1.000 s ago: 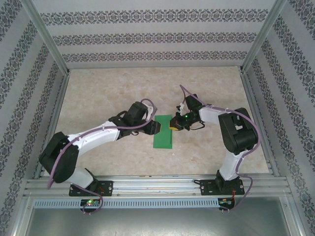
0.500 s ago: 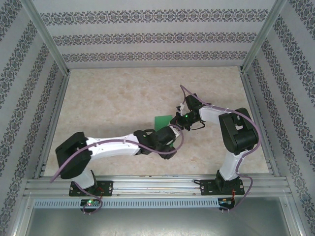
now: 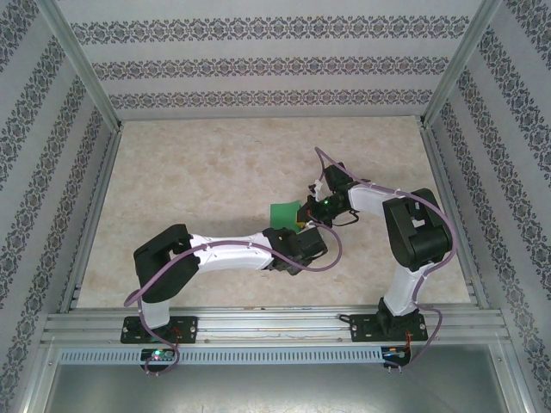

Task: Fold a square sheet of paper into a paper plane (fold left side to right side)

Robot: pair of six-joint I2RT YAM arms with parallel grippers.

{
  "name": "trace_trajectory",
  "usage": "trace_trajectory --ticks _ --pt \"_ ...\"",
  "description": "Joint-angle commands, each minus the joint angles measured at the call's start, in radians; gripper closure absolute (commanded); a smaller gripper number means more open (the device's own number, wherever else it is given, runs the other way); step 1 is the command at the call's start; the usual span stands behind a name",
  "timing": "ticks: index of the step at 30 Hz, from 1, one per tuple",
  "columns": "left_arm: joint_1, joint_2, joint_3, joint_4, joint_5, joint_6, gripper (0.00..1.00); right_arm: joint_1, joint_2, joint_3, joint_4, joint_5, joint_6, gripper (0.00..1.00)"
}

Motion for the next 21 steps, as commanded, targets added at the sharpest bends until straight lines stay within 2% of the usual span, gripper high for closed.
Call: trace_trajectory --ticks 1,6,12,15,17,21 --pt "-0.014 0.004 0.024 -0.051 -0.033 0.006 0.41 -0.005 0.011 0.03 -0.02 -0.005 -0.005 1.0" --pt "-0.014 -0.017 0.012 -0.029 -0.002 -0.001 0.68 -0.007 0.019 0.042 -0.032 0.008 -0.015 1.0" --pt "-0.001 -0.035 -0.008 -0.004 0.044 -0.015 0.88 -0.007 0.023 0.074 -0.051 0.008 -0.029 0.93" --pt "0.016 -0.049 -0.019 0.007 0.085 -0.034 0.95 -0.009 0.004 0.084 -0.053 0.007 -0.042 0.86" --pt "0.032 -0.064 -0.03 0.021 0.132 -0.05 0.98 -0.015 -0.023 0.082 -0.05 0.016 -0.053 0.78" --pt "0.069 -0.092 -0.056 0.051 0.23 -0.091 1.0 -0.041 -0.098 0.055 -0.032 0.05 -0.073 0.64"
